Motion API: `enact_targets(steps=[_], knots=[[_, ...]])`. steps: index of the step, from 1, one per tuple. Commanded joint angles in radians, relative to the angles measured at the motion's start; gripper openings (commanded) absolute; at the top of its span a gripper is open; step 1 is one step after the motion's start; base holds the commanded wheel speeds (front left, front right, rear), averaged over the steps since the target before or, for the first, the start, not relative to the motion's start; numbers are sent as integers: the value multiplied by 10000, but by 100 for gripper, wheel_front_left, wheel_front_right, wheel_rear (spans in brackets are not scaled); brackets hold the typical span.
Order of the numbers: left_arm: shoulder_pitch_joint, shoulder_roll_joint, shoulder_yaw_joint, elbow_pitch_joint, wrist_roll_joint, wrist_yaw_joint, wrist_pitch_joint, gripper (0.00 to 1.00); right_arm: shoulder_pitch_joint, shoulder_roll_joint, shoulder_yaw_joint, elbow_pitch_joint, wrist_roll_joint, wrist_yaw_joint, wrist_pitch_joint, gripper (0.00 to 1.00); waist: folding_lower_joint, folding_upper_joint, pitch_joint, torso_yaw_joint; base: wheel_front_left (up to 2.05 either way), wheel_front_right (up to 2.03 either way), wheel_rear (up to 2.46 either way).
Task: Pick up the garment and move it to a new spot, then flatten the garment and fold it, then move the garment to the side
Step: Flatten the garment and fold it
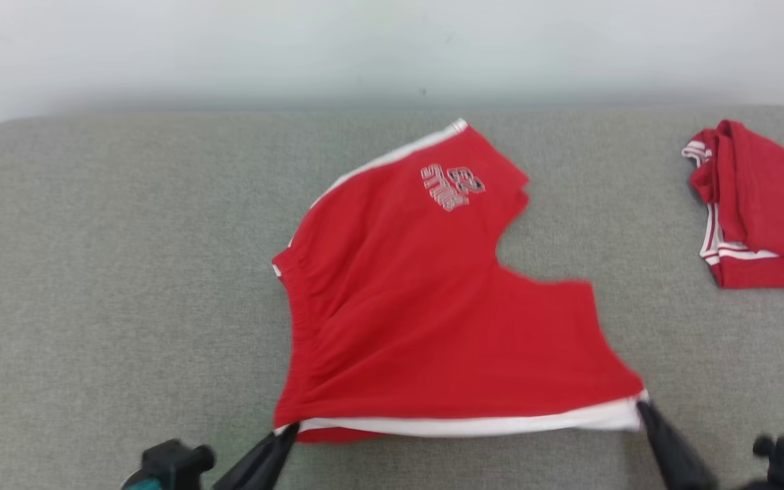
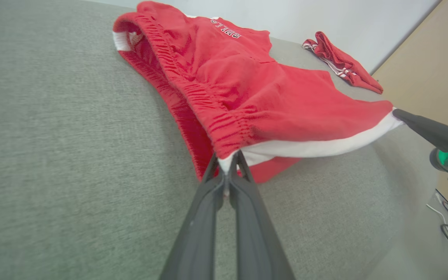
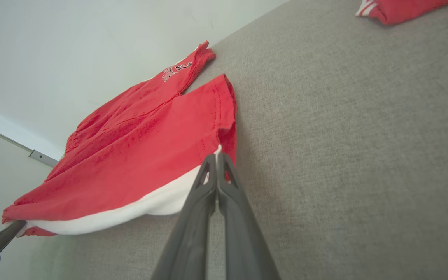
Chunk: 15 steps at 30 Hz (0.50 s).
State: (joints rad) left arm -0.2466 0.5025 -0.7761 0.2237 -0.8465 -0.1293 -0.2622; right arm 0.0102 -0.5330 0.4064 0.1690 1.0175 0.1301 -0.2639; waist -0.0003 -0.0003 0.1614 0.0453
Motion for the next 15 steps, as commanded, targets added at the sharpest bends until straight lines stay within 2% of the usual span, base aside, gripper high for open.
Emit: enact_targets(steps=[1,9,15], knots=[[232,74,171,29,196,-4,-13,0,259,-76,34,-98,186,9,-13,0,3,3,-198,89,0,0,0],[1279,53,1026,-326,946,-15,-15,0,1641,-473,1127,-1186,1121,9,-7,0,3,3,-244,321,0,0,0],[1667,135,1213,-308,1380,-17,-15,0,1972,-508,814,-1472,1431,9,-9,0,3,3,-178,281,0,0,0]])
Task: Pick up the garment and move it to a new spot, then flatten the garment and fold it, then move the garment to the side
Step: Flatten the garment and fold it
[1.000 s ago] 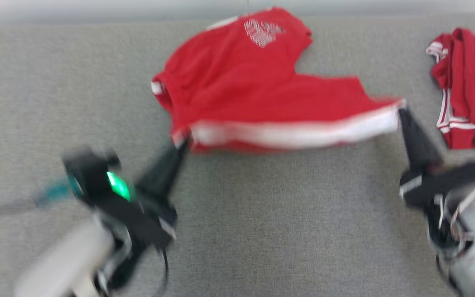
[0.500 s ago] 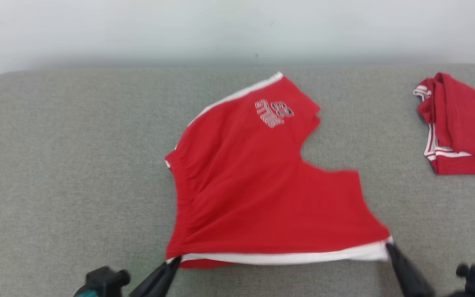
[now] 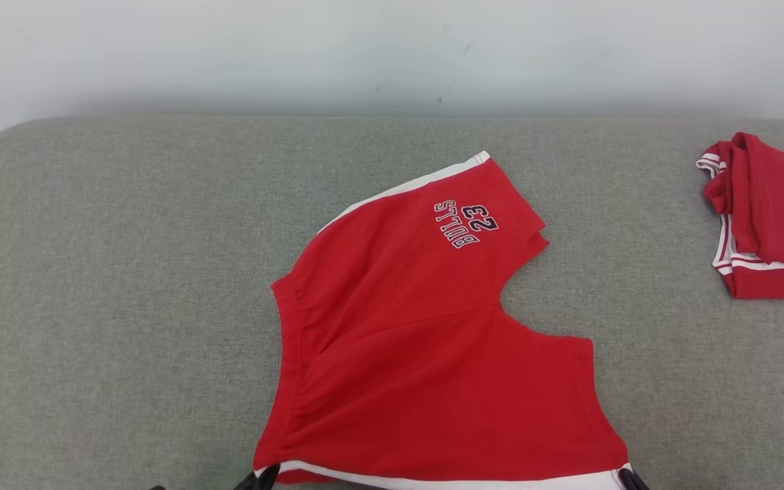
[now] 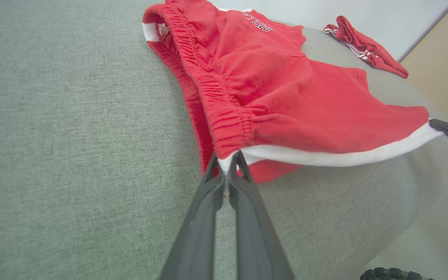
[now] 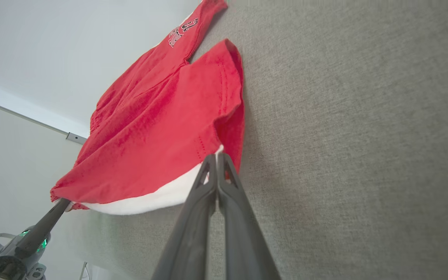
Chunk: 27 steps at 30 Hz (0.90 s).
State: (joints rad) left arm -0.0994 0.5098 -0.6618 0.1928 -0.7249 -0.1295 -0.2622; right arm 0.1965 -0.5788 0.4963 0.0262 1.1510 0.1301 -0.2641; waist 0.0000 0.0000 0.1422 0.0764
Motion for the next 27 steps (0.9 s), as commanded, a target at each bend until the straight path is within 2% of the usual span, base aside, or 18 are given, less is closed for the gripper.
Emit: enact_targets(steps=[1,9,14,21,27], knots=[[275,105,86,2,226,-3,-14,0,146,-57,-137,-66,125,9,-7,0,0,0,18,-37,0,0,0],[575,183,327,-180,352,0,-15,0,269,-39,-362,-288,255,9,-9,0,0,0,-23,48,0,0,0],[324,17,486,-703,589,1,-16,0,-395,-283,-605,-533,-122,9,-11,0,0,0,-71,39,0,0,0],[-714,-39,586,-1201,486,0,-14,0,-2522,-971,-694,-453,-352,9,108,0,0,0,193,245,0,0,0],[-2534,-37,279,-921,53,0,-16,0,-5188,-1264,-419,564,-446,9,788,0,0,0,875,633,0,0,0]])
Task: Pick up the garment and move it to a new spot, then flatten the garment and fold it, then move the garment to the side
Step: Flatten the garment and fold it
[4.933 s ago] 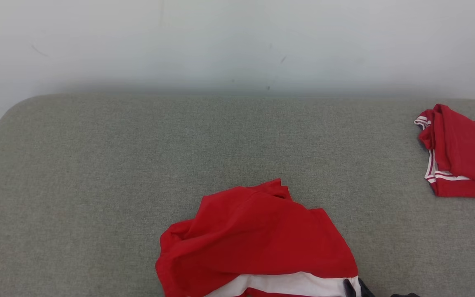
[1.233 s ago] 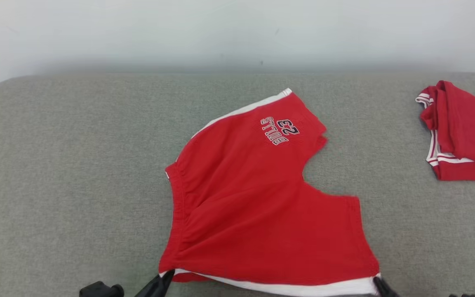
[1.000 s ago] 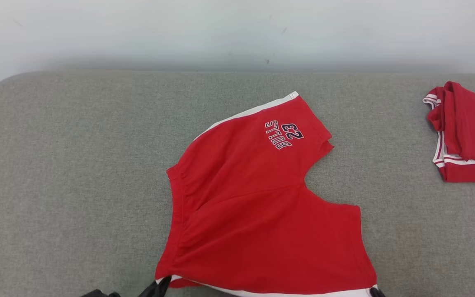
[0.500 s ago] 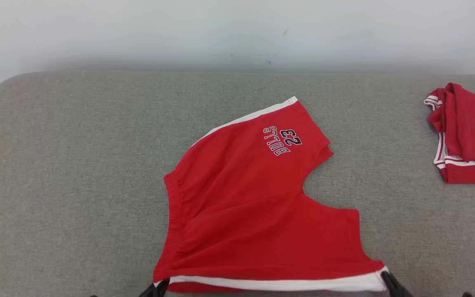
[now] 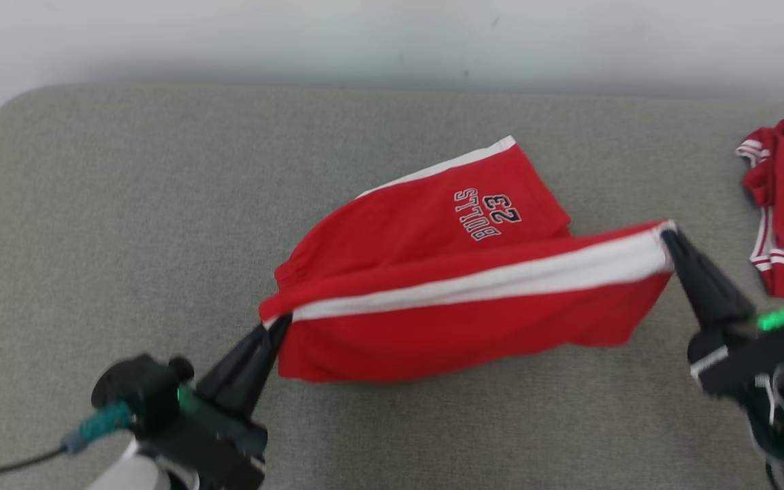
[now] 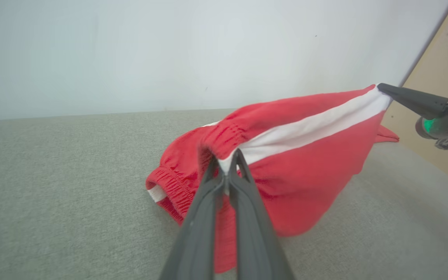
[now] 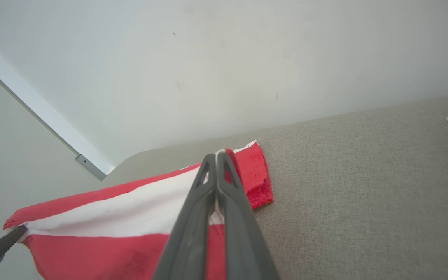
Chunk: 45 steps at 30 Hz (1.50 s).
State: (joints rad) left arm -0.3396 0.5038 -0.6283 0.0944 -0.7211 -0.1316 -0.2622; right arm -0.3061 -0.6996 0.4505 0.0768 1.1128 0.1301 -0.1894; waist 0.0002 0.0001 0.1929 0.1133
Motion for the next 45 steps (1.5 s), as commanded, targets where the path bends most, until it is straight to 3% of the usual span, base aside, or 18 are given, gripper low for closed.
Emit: enact_targets(steps=[1,9,16,25,37,38,39,40,45], knots=[[-486,41,-118,216,-99,21,-14,0,-695,-92,143,315,-160,9,168,0,-2,-1,494,321,0,0,0],[-2857,-282,-730,1530,-887,21,-16,0,-4362,331,1189,2807,-456,9,1065,0,-2,-1,1654,775,0,0,0],[-4169,-632,-1216,2521,-1292,22,-16,0,-6652,986,2383,4955,-879,9,1278,0,-2,-1,2414,1052,0,0,0],[-4819,-1007,-1582,3259,-1435,21,-14,0,-8252,1551,3376,7051,-1043,9,630,0,-2,-1,2976,1344,0,0,0],[-5053,-1293,-1833,3605,-1337,21,-14,0,-8975,1924,4365,8232,-698,9,262,0,-2,-1,3041,1469,0,0,0],[-5065,-1294,-1791,3668,-1292,21,-14,21,-9005,1953,4471,8265,-684,9,224,28,-2,-1,3004,1447,0,0,0],[-5055,-1307,-1727,3736,-1233,21,-16,77,-9022,1980,4560,8299,-633,9,205,83,-2,-1,2960,1424,0,0,0],[-5020,-1338,-1701,3817,-1174,21,-14,100,-9014,2018,4651,8316,-572,9,192,100,-2,-1,2897,1396,0,0,0],[-4673,-1358,-1474,4077,-903,21,-16,100,-8816,1979,5044,8360,-336,9,-178,100,-2,-1,2431,1272,0,0,0]])
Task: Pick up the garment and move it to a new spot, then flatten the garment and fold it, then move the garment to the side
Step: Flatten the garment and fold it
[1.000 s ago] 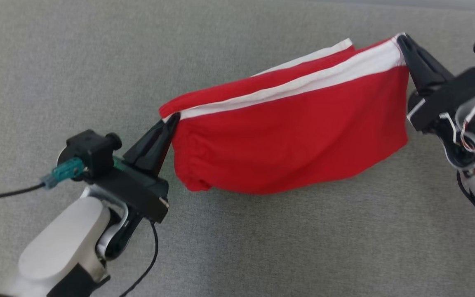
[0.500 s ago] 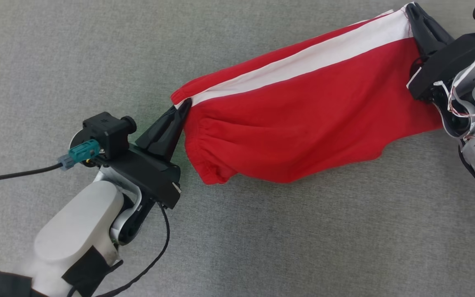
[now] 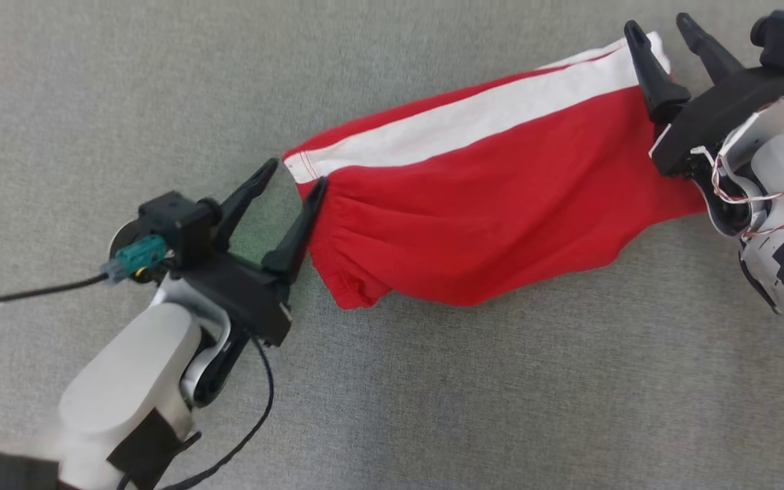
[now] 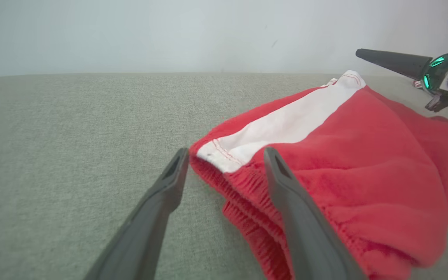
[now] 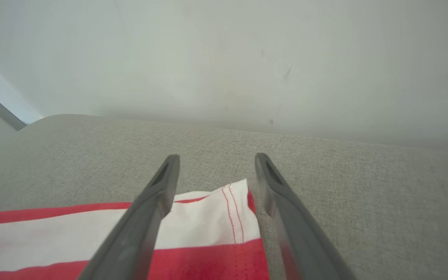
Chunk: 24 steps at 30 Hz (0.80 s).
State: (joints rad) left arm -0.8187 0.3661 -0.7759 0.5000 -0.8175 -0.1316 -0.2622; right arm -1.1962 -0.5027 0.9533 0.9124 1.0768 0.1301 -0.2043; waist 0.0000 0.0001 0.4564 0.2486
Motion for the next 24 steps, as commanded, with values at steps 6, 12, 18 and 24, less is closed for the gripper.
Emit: enact_targets(steps=[6,12,18,24], knots=[[1091,95,843,-236,536,21,-16,100,608,-293,776,-228,-45,9,-384,100,0,-1,-880,-184,0,0,0],[2393,-152,2284,-1049,1604,166,-14,100,1350,-595,821,-119,388,9,-581,100,0,-1,-1298,-139,0,0,0],[4170,-1082,4393,-2467,3358,778,-16,100,2250,-591,658,37,678,9,-619,100,0,-1,-1586,-69,0,0,0],[5944,-2435,6167,-3723,5034,687,-15,100,3021,-365,171,170,776,9,-622,100,0,-1,-1845,-21,0,0,0]])
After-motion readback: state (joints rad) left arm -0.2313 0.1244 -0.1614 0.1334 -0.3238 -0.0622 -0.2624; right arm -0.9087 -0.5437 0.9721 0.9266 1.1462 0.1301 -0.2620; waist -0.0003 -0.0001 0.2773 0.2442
